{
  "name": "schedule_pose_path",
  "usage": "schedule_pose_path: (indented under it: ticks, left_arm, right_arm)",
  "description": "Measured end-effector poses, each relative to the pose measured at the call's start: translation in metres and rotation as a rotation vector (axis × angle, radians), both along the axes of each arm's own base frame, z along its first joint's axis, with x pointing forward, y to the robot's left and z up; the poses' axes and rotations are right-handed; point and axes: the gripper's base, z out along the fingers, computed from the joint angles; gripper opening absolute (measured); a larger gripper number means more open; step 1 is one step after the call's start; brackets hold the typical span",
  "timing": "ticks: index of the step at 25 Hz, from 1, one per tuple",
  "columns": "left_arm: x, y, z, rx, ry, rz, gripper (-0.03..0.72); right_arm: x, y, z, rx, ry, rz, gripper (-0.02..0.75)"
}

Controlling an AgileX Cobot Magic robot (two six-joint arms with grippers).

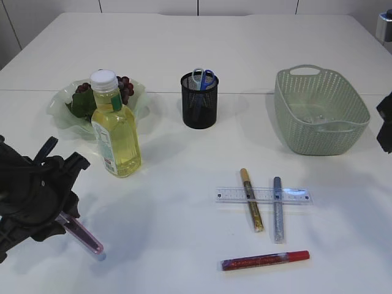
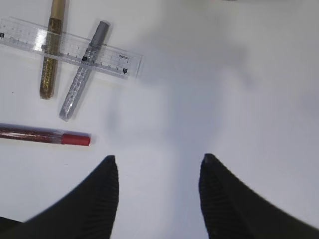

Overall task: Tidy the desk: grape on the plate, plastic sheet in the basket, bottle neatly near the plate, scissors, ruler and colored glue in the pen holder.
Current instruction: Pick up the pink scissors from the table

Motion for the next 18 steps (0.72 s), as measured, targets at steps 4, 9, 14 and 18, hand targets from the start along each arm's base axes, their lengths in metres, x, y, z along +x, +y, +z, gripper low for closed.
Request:
schedule_pose_path:
  ticks: [4,9,14,18]
  left_arm:
    - [0.002,-0.003,0.009,0.000,-0.071,-0.134,0.162]
    - [0.005,-0.008,0.020,-0.019,-0.166,-0.268,0.162]
    - [0.007,-0.012,0.028,-0.031,-0.250,-0.372,0.162]
    - [0.008,-0.014,0.030,-0.021,-0.283,-0.430,0.162]
  right_arm:
    - [0.000,0.000,0.000,0.000,0.000,0.000,0.418]
    - [0.000,0.000,0.000,0.000,0.000,0.000,0.419]
    - [0.000,0.000,0.000,0.000,0.002,0.000,0.418]
    - [0.000,0.000,0.000,0.000,0.002,0.000,0.418]
